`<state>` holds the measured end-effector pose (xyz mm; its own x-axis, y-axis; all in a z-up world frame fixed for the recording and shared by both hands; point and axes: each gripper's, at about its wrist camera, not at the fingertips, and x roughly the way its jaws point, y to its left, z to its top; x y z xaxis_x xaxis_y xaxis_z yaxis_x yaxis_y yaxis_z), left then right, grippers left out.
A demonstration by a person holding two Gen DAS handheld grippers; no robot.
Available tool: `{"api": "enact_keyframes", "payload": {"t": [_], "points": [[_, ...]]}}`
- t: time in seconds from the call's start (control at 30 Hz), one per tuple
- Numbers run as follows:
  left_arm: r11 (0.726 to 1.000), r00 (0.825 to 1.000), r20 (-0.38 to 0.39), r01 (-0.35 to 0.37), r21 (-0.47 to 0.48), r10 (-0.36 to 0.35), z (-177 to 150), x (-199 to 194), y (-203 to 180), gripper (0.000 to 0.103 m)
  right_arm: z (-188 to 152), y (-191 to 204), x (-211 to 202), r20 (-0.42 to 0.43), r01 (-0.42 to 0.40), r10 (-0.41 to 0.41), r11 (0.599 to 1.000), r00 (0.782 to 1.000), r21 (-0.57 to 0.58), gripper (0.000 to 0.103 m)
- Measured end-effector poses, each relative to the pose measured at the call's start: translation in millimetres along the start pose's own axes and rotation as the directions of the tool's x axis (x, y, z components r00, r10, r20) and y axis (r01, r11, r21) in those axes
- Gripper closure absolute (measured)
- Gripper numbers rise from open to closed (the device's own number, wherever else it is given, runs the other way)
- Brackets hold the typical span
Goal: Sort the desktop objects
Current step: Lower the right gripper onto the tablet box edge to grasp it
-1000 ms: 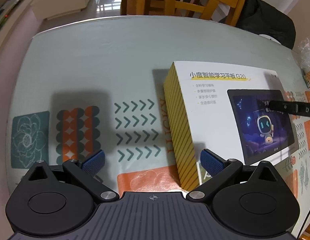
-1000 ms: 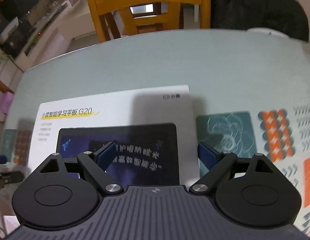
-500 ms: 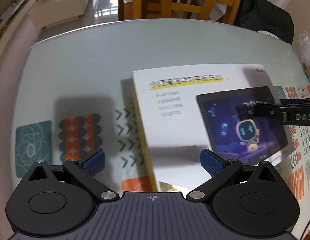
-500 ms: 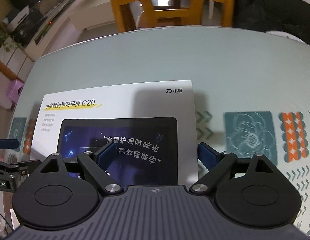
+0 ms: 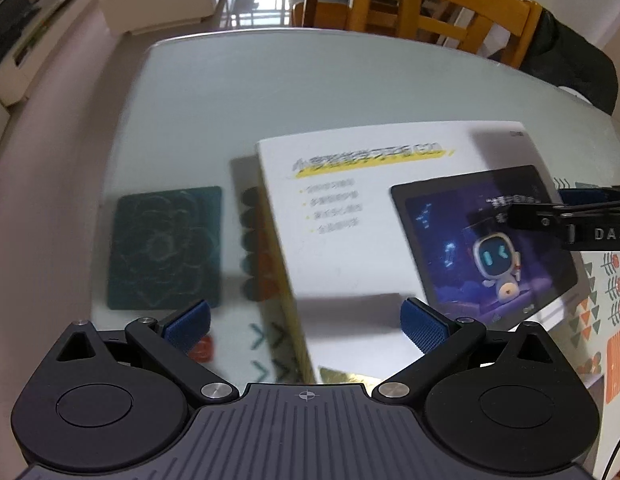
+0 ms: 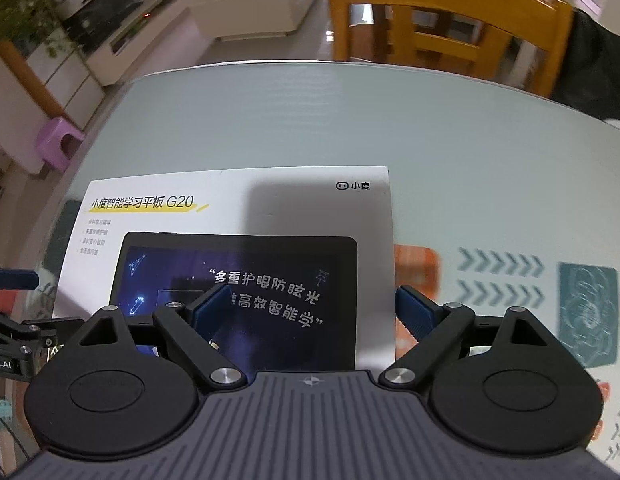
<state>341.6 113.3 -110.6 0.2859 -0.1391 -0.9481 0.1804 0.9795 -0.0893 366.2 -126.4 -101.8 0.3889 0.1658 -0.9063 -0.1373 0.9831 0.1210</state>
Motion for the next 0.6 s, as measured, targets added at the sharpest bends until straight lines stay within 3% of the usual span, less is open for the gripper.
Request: {"api": "enact_keyframes", "payload": {"t": [0.17, 0.33, 0.6], "points": [[0.996, 0.996, 0.006, 0.093, -0.017, -0.093, -8, -5, 31, 0.0, 5, 43, 6, -0.01, -0.022, 0.021, 0.999, 1.0, -0.045, 0.0], [0.978, 0.982, 0.003, 0.186, -0.093, -0.187, -18, -2, 74, 0.0, 7, 82, 10, -0.02, -0.034, 0.033, 0.997, 0.999, -0.068, 0.0], [0.942, 0.948, 0.076, 0.316, -0.117, -0.309, -46, -15, 151, 0.0, 5, 119, 14, -0.044, -0.024, 0.022, 0.999, 0.999, -0.033, 0.0]]}}
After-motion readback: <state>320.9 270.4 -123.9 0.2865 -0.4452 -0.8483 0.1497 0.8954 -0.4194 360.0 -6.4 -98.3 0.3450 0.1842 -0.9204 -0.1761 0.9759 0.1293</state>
